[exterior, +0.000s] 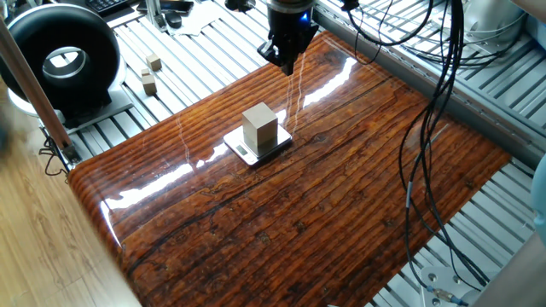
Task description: Remove the object from the scale
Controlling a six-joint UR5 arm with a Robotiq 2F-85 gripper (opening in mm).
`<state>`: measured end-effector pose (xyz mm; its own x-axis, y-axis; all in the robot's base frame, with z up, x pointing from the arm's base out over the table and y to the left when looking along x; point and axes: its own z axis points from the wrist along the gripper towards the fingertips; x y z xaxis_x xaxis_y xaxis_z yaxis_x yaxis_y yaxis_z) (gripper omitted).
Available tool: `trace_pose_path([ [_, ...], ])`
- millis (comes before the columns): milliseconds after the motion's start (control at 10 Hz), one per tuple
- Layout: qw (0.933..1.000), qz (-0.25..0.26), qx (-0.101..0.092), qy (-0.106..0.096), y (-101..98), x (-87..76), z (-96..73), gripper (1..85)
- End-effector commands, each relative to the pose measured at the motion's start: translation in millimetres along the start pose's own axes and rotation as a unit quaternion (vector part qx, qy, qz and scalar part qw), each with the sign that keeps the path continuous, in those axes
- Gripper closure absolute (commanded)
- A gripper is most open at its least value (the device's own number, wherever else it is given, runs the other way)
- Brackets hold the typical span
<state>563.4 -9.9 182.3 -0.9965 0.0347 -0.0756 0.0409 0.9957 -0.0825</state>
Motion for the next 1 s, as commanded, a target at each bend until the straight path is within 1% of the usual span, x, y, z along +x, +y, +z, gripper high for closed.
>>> trace_pose_path([
  [0, 0.9999, 0.003, -0.011, -0.005, 23.5, 1.1, 10.9, 84.7],
  [100, 0.9999, 0.0, -0.014, -0.004, 27.7, 2.4, 12.8, 84.7],
  [200, 0.9998, -0.001, -0.022, -0.004, 35.4, 3.8, 14.4, 84.7],
  [300, 0.9997, -0.003, -0.022, -0.005, 38.8, 4.2, 15.6, 84.7],
  [500, 0.9998, -0.009, -0.02, -0.003, 36.5, 5.1, 16.5, 84.7],
  [600, 0.9993, -0.027, -0.026, 0.005, 39.9, 9.3, 16.3, 84.7],
  [700, 0.9966, -0.067, -0.046, 0.013, 49.6, 14.6, 15.5, 84.7],
  [800, 0.993, -0.101, -0.062, 0.006, 57.9, 13.1, 14.7, 84.7],
  [900, 0.9909, -0.107, -0.08, -0.017, 68.5, 2.3, 13.2, 84.7],
])
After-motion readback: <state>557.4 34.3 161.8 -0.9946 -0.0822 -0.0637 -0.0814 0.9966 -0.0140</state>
